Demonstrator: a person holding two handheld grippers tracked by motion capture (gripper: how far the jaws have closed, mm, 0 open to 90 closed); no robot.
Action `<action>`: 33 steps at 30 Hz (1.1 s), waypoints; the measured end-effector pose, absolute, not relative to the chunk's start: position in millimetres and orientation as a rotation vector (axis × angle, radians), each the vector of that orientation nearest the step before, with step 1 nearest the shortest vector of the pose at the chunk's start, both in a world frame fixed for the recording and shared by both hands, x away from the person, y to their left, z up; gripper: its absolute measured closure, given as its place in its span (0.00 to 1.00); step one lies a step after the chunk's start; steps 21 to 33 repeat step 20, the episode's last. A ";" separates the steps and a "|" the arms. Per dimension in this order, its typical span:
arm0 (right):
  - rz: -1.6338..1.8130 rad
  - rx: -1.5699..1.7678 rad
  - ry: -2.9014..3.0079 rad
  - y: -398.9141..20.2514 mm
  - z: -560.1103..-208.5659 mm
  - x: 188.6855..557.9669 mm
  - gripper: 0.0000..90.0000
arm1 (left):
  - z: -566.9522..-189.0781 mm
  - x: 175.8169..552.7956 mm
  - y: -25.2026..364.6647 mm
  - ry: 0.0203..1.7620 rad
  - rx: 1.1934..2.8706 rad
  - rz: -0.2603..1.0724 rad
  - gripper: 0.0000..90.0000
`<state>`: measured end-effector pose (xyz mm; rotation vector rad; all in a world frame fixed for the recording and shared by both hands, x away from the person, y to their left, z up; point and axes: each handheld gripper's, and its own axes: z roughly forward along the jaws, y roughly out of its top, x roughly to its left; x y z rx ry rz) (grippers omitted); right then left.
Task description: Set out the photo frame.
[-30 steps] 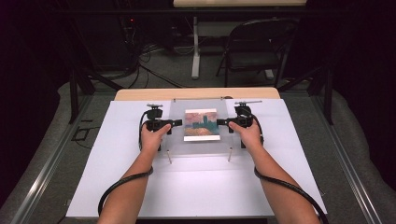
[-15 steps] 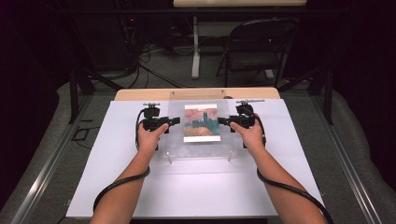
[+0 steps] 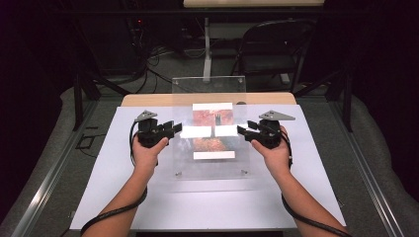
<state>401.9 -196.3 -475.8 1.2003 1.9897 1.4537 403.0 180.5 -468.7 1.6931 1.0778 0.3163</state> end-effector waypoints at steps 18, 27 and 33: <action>1.629 1.071 1.948 -217.7 -467.6 294.4 0.84 | -459.8 297.7 193.3 0.868 1.683 0.387 0.79; 1.643 1.069 1.951 -217.9 -468.5 292.4 0.83 | -460.6 292.5 192.9 0.860 1.686 0.385 0.79; 1.643 1.069 1.951 -217.9 -468.5 292.4 0.83 | -460.6 292.5 192.9 0.860 1.686 0.385 0.79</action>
